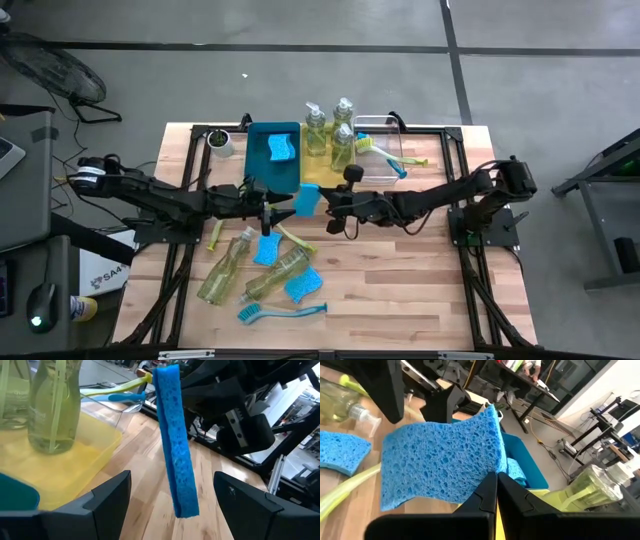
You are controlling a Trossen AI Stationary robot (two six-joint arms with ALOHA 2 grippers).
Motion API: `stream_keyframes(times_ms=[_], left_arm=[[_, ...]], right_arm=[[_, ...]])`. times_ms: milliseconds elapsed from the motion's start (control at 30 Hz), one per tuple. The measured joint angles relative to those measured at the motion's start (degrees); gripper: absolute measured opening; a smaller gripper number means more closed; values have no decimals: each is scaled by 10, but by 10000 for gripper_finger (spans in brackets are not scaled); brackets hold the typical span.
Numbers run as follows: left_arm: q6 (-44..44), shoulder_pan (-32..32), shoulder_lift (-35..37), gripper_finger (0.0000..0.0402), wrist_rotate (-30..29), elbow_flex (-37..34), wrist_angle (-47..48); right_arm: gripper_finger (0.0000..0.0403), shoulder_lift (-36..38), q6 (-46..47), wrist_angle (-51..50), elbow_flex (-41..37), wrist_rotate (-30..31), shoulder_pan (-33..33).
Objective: Pick & Place Kitchen Sink Supplies
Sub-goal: Put the blue sponge into the blue bin
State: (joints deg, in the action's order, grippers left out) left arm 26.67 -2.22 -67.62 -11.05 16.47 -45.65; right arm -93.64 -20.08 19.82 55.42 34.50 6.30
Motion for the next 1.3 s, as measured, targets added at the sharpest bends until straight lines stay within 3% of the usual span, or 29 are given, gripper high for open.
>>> stream_keyframes(times_ms=[500,633,1100,1300], left_arm=[[8,0,-38,273,0,20,-13],[12,0,-38,231,3,20,-12],[11,0,-38,15,0,20,8],[8,0,-38,21,0,20,8]], right_arm=[[0,-2,-16,32,0,-19,-6],[0,-2,-16,31,0,-19,-7],[0,-2,-12,25,0,-20,-7],[5,-2,-3,23,0,-32,-7]])
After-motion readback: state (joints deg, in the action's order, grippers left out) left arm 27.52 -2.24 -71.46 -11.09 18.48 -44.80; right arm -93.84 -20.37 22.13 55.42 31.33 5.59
